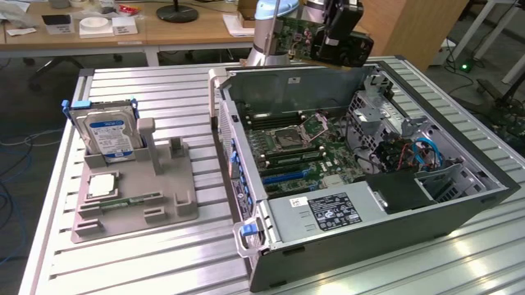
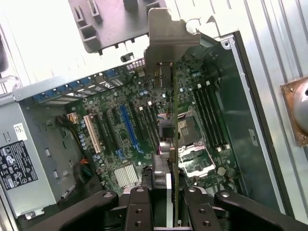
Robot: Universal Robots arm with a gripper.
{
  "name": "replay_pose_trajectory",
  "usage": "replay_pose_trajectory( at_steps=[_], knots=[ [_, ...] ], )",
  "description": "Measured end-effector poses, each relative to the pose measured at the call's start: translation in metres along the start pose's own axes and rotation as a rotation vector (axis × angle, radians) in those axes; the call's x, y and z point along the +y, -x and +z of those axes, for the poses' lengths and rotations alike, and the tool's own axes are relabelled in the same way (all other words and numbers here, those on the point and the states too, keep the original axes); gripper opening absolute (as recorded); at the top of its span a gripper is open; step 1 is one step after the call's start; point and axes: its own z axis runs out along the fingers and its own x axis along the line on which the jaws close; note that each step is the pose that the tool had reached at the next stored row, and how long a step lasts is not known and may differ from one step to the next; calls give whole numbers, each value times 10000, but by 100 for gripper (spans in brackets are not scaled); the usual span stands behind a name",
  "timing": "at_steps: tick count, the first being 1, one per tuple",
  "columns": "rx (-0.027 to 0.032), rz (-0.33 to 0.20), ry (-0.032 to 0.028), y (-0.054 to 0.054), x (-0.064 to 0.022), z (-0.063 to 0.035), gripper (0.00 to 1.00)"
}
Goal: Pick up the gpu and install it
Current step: 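Insert the gpu into the slot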
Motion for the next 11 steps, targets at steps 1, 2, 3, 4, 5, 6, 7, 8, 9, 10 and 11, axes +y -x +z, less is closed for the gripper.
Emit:
replay_pose_trajectory(
  at_steps=[1,2,3,4,5,6,7,8,9,10,11],
  knots=[
    [3,-97,2,0,0,0,29],
    [5,-187,4,0,0,0,29],
    [6,-276,5,0,0,1,29],
    [9,-369,7,0,0,1,29],
    [11,-465,9,0,0,2,29],
    [14,-562,11,0,0,2,29],
    [16,-655,13,0,0,2,29],
    [18,-750,15,0,0,2,29],
    [20,-846,15,0,0,3,29],
    [23,-936,16,0,0,2,29],
    [25,-1022,17,0,0,2,29]
  ],
)
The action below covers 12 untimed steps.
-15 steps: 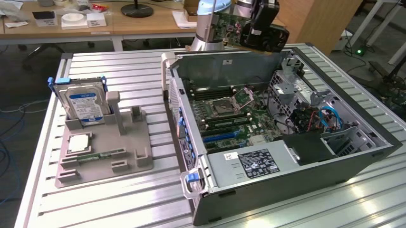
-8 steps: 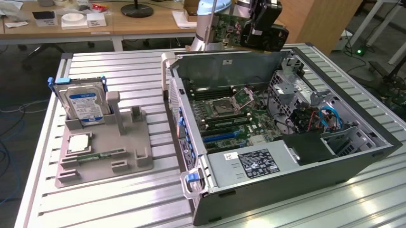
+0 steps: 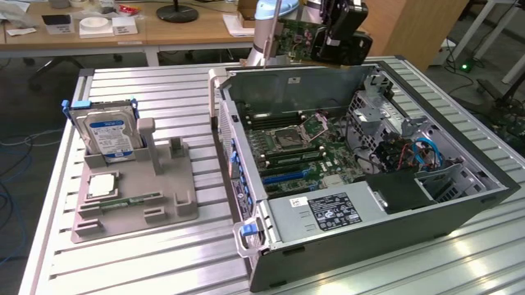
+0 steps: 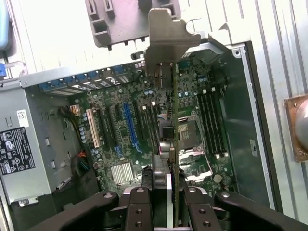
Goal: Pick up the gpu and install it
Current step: 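Insert the gpu into the slot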
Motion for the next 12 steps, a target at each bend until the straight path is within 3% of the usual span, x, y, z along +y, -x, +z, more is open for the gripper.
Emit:
replay_pose_trajectory(
  at_steps=[12],
  knots=[
    [18,-792,13,0,0,1,29]
  ],
)
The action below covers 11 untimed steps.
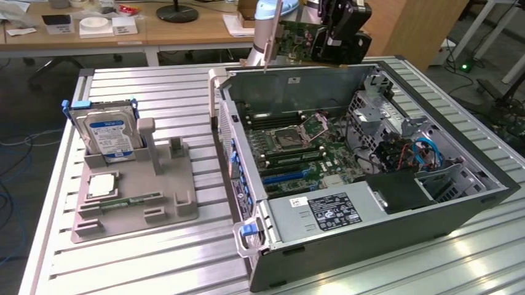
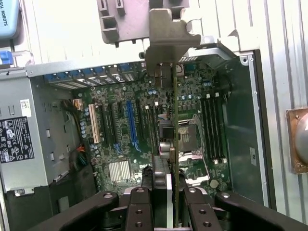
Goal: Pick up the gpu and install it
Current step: 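Insert the gpu into the slot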
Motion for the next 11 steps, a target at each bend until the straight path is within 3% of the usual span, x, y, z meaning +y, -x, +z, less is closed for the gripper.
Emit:
replay_pose_trajectory(
  at_steps=[9,11],
  knots=[
    [15,-656,8,4,-31,28,29],
    [35,-739,-34,3,-31,40,29]
  ],
)
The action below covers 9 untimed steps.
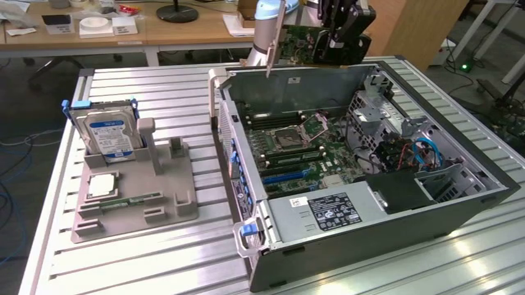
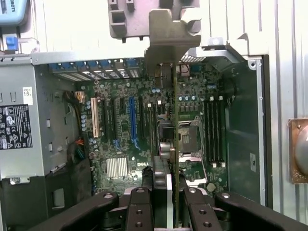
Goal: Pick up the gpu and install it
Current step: 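Insert the gpu into the slot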
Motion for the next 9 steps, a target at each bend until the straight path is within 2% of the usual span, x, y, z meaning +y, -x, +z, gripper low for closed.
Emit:
replay_pose_trajectory(
  at_steps=[2,3,4,6,7,9],
  knots=[
    [58,-53,-74,-8,-1,4,29],
    [78,-69,-133,-9,-1,6,29],
    [97,-69,-209,-10,-1,9,29],
    [98,-71,-356,-10,-1,20,29],
    [94,-71,-397,-10,-1,33,29],
    [71,-73,-409,-12,-1,65,29]
  ],
)
